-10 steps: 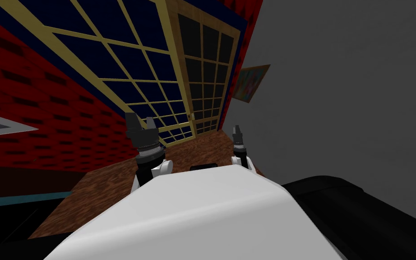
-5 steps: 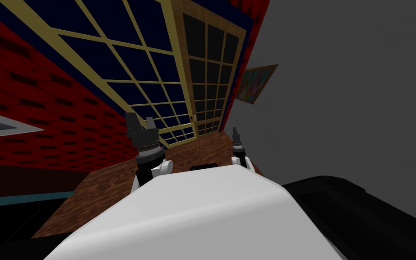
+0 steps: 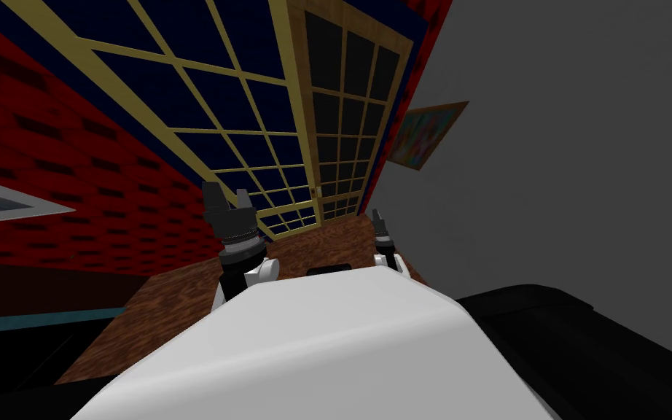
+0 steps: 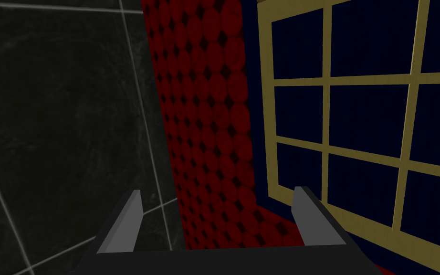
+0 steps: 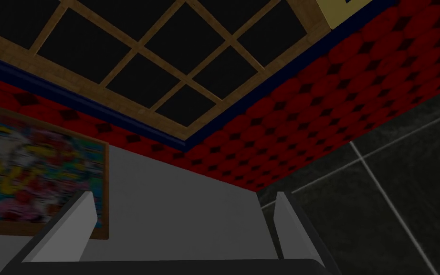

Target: Pull the door open

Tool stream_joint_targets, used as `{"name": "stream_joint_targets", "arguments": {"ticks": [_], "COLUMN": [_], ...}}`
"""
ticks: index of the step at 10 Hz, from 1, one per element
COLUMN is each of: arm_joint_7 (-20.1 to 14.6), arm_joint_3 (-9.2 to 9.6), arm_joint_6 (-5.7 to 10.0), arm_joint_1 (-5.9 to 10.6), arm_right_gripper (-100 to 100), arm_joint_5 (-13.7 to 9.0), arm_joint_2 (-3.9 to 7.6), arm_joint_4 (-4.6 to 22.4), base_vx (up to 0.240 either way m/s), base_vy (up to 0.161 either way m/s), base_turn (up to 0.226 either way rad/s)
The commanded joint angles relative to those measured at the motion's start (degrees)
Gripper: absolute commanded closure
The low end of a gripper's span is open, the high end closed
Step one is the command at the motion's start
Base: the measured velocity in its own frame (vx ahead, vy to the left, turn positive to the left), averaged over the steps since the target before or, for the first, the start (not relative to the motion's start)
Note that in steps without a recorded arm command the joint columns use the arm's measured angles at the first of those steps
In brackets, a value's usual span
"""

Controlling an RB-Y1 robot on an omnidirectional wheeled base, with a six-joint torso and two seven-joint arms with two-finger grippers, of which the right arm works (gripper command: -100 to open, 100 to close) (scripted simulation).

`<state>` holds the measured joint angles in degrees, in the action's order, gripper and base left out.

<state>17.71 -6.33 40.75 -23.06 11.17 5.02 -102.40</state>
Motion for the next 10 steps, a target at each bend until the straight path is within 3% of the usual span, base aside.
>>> {"name": "stream_joint_targets", "arguments": {"ticks": [1, 10], "arm_joint_7": [2.19, 13.27], "arm_joint_3": [-0.47, -3.42], "arm_joint_6": [0.52, 3.14], "arm_joint_1": [1.12, 5.47], "arm_right_gripper": [-100, -100], "arm_joint_5": [0.78, 4.91], "arm_joint_2": [0.01, 0.57], "arm_joint_4": [2.74, 16.15], "base_vx": [0.110, 0.105], "base_vy": [0.057, 0.064], "base_turn": [0.045, 0.056]}}
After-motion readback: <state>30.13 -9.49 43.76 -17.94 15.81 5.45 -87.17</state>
